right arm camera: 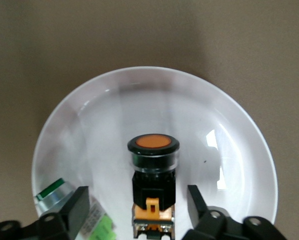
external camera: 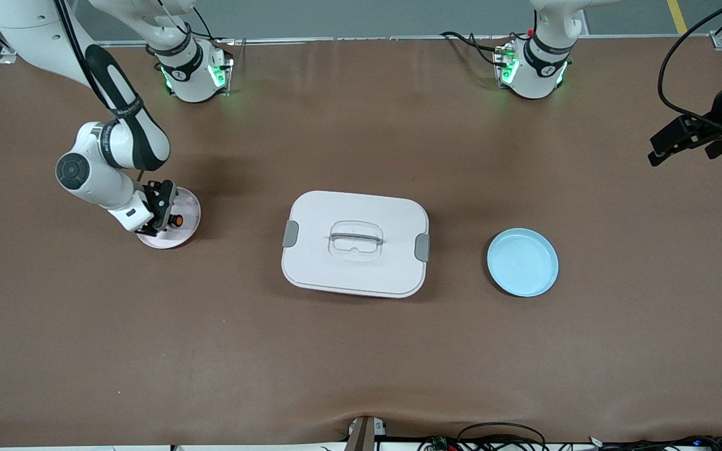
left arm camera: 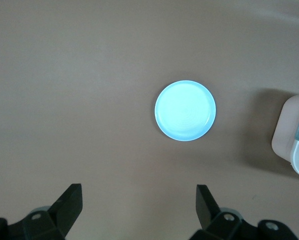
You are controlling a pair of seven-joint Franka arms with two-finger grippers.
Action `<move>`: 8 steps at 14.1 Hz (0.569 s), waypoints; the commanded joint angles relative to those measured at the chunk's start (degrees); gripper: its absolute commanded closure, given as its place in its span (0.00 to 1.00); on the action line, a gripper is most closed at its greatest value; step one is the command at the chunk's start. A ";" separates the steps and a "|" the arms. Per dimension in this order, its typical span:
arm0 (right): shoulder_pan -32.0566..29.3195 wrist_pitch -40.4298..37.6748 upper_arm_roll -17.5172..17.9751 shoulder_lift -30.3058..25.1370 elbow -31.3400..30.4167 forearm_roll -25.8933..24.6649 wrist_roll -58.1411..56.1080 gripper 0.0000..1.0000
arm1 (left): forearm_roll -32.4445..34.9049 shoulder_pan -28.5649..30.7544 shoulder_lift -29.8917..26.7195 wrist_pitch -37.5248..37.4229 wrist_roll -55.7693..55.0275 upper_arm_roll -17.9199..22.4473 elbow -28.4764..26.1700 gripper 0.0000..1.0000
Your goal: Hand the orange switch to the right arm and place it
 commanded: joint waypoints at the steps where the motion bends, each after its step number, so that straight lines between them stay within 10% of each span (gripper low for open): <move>1: 0.25 -11.33 0.04 -4.89 3.31 0.99 5.49 0.00 | -0.67 -0.01 -1.97 0.15 2.34 -0.22 -1.86 0.00; 8: 0.25 -34.65 -0.05 -10.60 14.74 1.08 35.33 0.00 | -0.67 -0.72 0.14 -0.91 2.88 -1.98 0.96 0.00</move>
